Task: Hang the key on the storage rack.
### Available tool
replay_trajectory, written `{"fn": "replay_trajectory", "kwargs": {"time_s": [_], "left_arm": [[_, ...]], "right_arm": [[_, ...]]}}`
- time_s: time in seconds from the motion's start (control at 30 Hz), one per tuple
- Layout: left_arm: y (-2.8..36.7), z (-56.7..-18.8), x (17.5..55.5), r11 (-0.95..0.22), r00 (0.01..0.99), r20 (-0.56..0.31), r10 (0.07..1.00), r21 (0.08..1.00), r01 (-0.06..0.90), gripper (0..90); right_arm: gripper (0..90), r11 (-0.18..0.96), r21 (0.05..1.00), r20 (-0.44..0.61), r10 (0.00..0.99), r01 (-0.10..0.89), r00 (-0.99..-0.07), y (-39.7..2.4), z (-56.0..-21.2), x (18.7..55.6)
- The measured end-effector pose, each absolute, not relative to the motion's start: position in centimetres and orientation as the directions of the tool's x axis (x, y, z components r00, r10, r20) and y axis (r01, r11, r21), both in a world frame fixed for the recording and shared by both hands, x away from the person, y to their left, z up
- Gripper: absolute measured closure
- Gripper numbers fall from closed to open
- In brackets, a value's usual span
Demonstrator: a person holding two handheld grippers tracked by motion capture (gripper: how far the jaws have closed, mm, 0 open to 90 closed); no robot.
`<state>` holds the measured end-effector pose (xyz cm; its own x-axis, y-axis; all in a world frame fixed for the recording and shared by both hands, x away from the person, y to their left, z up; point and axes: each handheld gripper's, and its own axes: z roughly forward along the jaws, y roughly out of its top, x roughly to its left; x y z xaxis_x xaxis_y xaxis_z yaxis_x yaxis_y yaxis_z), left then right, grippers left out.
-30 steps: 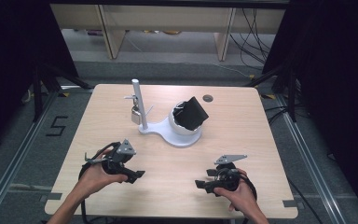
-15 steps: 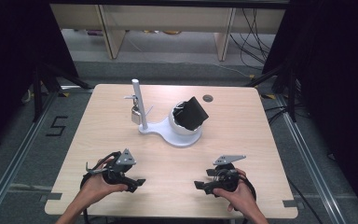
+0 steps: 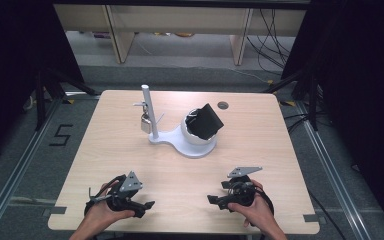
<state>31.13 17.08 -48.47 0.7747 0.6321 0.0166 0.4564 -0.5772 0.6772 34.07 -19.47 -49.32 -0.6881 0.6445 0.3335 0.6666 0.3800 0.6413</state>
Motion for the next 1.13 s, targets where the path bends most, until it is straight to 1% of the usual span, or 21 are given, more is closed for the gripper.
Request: {"fn": "replay_trajectory", "kwargs": {"time_s": [0.03,0.07,0.13,0.27,0.4,0.43,0.77,0.9,0.93,1.07,1.1,1.13], "left_arm": [[17.2,-48.5,31.0,-0.591,0.781,0.036,0.624,0.676,0.441,23.2],[17.4,-48.7,30.6,-0.590,0.777,0.042,0.629,0.676,0.441,23.2],[17.5,-49.0,30.2,-0.591,0.774,0.053,0.631,0.679,0.435,23.2],[17.6,-49.3,29.7,-0.586,0.767,0.053,0.640,0.679,0.442,23.1],[17.5,-49.8,28.9,-0.588,0.765,0.054,0.642,0.675,0.446,22.8],[17.4,-49.9,28.8,-0.592,0.770,0.054,0.636,0.674,0.442,22.5],[17.7,-49.9,28.9,-0.587,0.764,0.057,0.643,0.678,0.443,21.8],[17.7,-50.1,28.9,-0.580,0.765,0.043,0.643,0.680,0.449,21.7],[17.6,-50.1,28.9,-0.575,0.765,0.035,0.644,0.682,0.453,21.6],[17.6,-50.4,28.9,-0.572,0.761,0.031,0.648,0.680,0.460,21.2],[17.7,-50.4,29.0,-0.579,0.760,0.042,0.648,0.675,0.457,21.2],[17.7,-50.4,29.0,-0.574,0.757,0.038,0.652,0.677,0.461,21.1]], "right_arm": [[18.8,0.374,0.633,0.330,0.662,0.678,-0.673,-19.4,-49.2,33.9],[18.8,0.388,0.646,0.309,0.655,0.658,-0.689,-19.4,-49.3,34.0],[18.8,0.383,0.634,0.328,0.653,0.672,-0.683,-19.3,-49.3,33.9],[18.8,0.387,0.646,0.325,0.640,0.658,-0.696,-19.3,-49.4,34.0],[18.7,0.387,0.636,0.322,0.654,0.668,-0.685,-19.2,-49.3,33.8],[18.7,0.397,0.651,0.300,0.649,0.647,-0.699,-19.2,-49.3,33.9],[18.7,0.395,0.647,0.306,0.648,0.652,-0.697,-19.2,-49.3,33.9],[18.7,0.392,0.639,0.313,0.653,0.661,-0.690,-19.1,-49.3,33.8],[18.7,0.398,0.650,0.300,0.649,0.647,-0.700,-19.1,-49.3,33.9],[18.7,0.397,0.648,0.314,0.638,0.650,-0.703,-19.1,-49.4,33.9],[18.7,0.397,0.648,0.314,0.638,0.650,-0.703,-19.1,-49.4,33.9],[18.6,0.389,0.638,0.324,0.647,0.664,-0.690,-19.1,-49.3,33.8]]}}
